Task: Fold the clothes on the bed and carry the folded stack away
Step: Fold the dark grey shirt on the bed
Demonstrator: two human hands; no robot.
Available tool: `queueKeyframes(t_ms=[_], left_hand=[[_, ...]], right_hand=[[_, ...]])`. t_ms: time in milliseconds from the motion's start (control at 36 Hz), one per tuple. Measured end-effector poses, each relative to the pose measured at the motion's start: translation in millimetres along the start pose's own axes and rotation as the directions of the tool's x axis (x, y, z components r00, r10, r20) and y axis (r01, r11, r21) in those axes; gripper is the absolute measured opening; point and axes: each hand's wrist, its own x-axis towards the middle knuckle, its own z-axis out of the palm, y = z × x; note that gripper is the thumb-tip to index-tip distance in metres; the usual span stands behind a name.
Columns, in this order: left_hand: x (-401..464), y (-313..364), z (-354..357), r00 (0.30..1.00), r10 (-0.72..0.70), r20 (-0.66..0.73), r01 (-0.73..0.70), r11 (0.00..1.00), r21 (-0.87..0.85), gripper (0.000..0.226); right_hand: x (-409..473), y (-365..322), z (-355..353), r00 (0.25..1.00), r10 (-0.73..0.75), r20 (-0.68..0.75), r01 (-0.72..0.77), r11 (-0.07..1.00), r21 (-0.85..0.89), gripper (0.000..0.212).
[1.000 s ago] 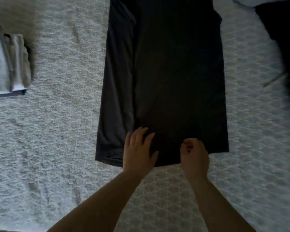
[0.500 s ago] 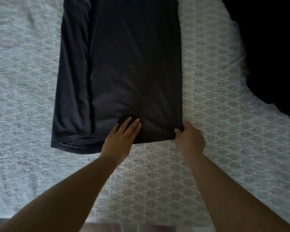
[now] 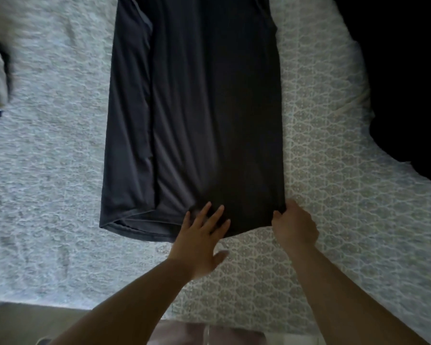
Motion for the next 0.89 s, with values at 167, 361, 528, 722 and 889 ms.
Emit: queueKeyframes(t_ms=[167,361,528,722,889], left_hand=[[-19.3,-33.7,-17.2,0.804,-0.249,-0.540,0.071,0.942,-0.329,0.044],[-40.3,-116.7,-8.1,0.214,-0.961,-0.173,0.572,0.267,-0.775,0.067],[-56.7,-164.0,10.3,0.308,-0.944,0.119,0.570,0.083,-0.818,0.041],[-77.4,-172.2,22.8,0.314,-0.948,0.050,0.586,0.152,-0.796,0.029],[-78.1,-165.7,6.7,0.272,-0.959,0.075,0.680,0.137,-0.720,0.022]], right_hand=[[-12.7,-28.4,10.9,0.942,-0.279,-0.189,0.240,0.949,-0.202,0.071],[-32.3,-59.6,44.7,0.872,-0.489,-0.022,0.441,0.805,-0.397,0.066],[-55.9,-75.0,66.0,0.779,-0.627,0.009,0.608,0.751,-0.259,0.054],[-75.8,-74.8,84.0,0.777,-0.619,0.118,0.623,0.728,-0.285,0.058],[-82.5,-76.4,84.5,0.775,-0.621,0.116,0.625,0.727,-0.285,0.051]])
